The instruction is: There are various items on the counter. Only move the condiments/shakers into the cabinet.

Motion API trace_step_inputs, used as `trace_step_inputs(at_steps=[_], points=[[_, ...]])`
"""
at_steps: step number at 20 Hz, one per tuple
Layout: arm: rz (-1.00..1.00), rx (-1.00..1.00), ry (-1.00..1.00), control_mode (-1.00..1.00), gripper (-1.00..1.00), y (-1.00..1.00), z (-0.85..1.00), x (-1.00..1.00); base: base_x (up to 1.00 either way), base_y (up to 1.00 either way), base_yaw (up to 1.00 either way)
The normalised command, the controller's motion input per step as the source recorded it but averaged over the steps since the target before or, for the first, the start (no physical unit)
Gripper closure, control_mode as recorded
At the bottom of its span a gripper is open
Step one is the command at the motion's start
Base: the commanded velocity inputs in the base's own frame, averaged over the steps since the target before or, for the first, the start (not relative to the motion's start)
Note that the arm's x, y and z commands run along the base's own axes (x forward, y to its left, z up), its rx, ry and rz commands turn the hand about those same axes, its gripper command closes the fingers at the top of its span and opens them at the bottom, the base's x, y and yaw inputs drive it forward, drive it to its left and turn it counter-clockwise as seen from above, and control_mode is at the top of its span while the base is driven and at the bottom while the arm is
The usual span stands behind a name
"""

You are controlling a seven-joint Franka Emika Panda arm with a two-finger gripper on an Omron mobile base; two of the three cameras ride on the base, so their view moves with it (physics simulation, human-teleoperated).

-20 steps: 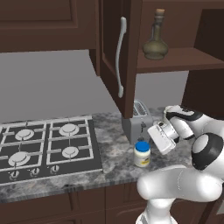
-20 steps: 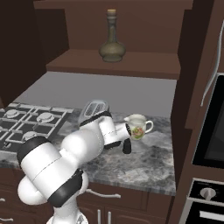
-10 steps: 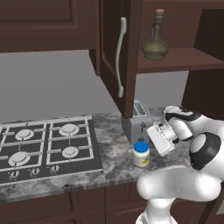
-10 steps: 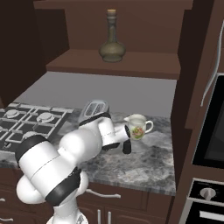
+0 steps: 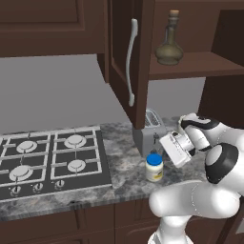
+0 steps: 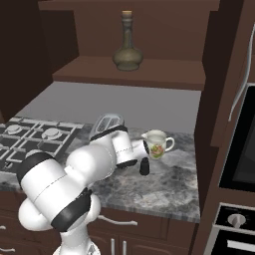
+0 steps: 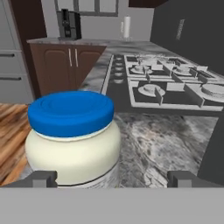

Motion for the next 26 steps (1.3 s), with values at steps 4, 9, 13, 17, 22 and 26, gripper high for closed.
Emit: trace_step_inputs(at_steps=[4, 9, 13, 17, 22, 26], points=[[0.0, 0.08, 0.0, -1.0, -1.0, -0.13, 0.29, -0.03, 0.0, 0.0, 0.0], [0.0, 0.05, 0.0, -1.0, -1.0, -0.04, 0.28, -0.01, 0.0, 0.0, 0.0], [0.0, 0.0, 0.03, -1.0, -1.0, 0.0, -0.08, -0.03, 0.0, 0.0, 0.0], [0.0, 0.0, 0.05, -1.0, -1.0, 0.0, -0.08, -0.07, 0.0, 0.0, 0.0], [0.0, 0.0, 0.01, -1.0, -1.0, 0.07, 0.0, -0.07, 0.0, 0.0, 0.0], [0.0, 0.0, 0.0, -1.0, -1.0, 0.12, 0.0, -0.31, 0.0, 0.0, 0.0]])
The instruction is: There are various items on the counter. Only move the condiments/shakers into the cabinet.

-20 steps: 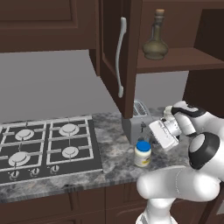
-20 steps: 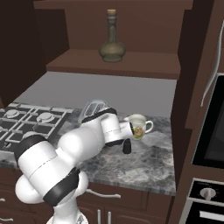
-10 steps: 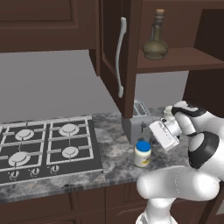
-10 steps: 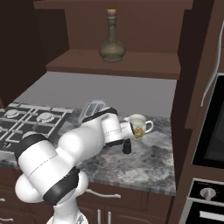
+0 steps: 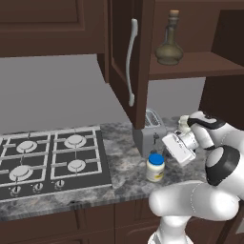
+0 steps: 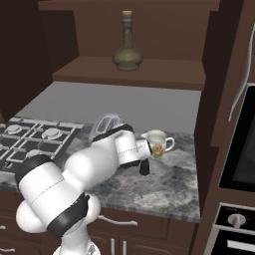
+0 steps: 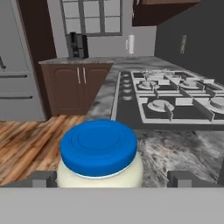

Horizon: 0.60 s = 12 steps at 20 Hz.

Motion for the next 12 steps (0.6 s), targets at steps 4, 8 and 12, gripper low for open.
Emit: trace_step_inputs(at_steps=[4, 8, 12], points=[[0.0, 0.0, 0.04, -1.0, -1.0, 0.2, 0.0, -0.3, 0.0, 0.0, 0.0], [0.0, 0.0, 0.06, -1.0, -1.0, 0.15, 0.0, 0.0, 0.0, 0.0, 0.0], [0.0, 0.0, 0.06, -1.0, -1.0, 0.13, 0.0, 0.18, 0.0, 0.0, 0.0]])
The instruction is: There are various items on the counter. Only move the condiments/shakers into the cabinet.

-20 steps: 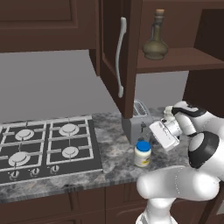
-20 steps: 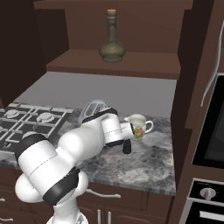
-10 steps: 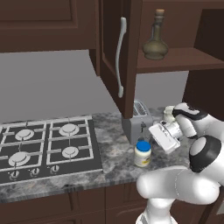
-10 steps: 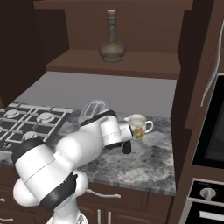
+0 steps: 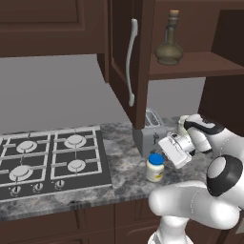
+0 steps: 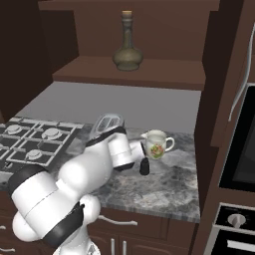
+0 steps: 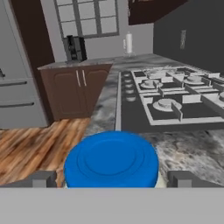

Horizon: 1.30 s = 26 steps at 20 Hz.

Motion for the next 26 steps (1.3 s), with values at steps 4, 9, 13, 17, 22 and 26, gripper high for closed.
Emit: trace_step_inputs(at_steps=[4, 9, 13, 17, 22, 26], points=[[0.0, 0.0, 0.1, -1.0, -1.0, 0.1, 0.0, 0.16, 0.0, 0.0, 0.0], [0.0, -0.02, 0.12, -1.0, -1.0, 0.09, -0.06, 0.0, 0.0, 0.0, 0.0], [0.0, -0.01, 0.05, -1.0, 1.0, 0.02, -0.07, 0.0, 0.0, 0.0, 0.0], [0.0, 0.0, 0.02, -1.0, 1.0, 0.0, 0.01, -0.19, 0.0, 0.0, 0.0], [-0.06, 0.01, -0.08, -1.0, 1.0, 0.0, 0.54, -0.86, 0.0, 0.0, 0.0], [-0.13, 0.01, -0.15, -1.0, 1.0, 0.0, 0.95, -0.86, 0.0, 0.0, 0.0]])
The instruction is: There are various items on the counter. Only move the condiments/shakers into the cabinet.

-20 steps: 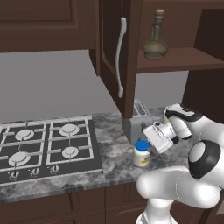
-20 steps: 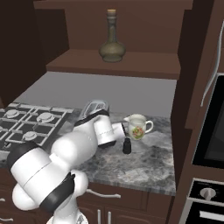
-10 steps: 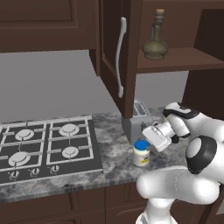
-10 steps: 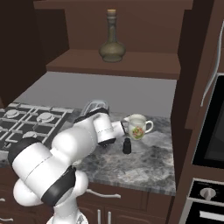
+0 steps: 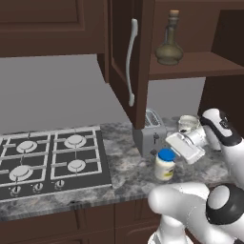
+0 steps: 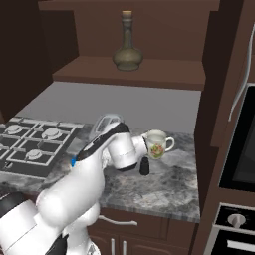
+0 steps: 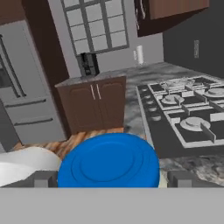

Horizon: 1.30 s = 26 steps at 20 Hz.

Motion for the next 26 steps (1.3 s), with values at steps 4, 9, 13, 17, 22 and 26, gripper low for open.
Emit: trace_step_inputs(at_steps=[4, 9, 13, 17, 22, 26], points=[[-0.26, 0.0, -0.19, -1.0, 1.0, 0.0, 1.0, -0.61, 0.0, 0.0, 0.0], [-0.31, 0.0, -0.15, -1.0, 1.0, -0.02, 1.0, -0.41, 0.0, 0.0, 0.0], [-0.33, 0.0, -0.06, -1.0, 1.0, -0.23, 1.0, -0.46, 0.0, 0.0, 0.0], [-0.32, 0.0, -0.01, -1.0, 1.0, -0.32, 1.0, -0.41, 0.0, 0.0, 0.0], [-0.36, 0.0, 0.0, -1.0, 1.0, -0.21, 1.0, -0.2, 0.0, 0.0, 0.0], [-0.33, 0.0, -0.02, -1.0, 1.0, 0.0, 1.0, 0.0, 0.0, 0.0, 0.0]])
